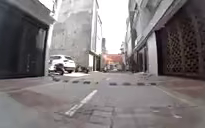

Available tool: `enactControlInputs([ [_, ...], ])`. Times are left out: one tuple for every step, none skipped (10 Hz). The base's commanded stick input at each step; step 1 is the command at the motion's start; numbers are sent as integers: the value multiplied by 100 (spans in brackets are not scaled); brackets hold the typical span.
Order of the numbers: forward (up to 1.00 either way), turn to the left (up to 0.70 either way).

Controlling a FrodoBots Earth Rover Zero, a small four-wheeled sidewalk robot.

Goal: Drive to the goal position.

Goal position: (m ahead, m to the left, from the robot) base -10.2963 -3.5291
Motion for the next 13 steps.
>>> enactControlInputs([
  [100,-8],
  [100,0],
  [100,0],
  [100,0],
  [100,0],
  [100,0],
  [100,0],
  [100,0],
  [100,0],
  [100,0],
  [100,0],
  [100,0],
  [100,0],
])
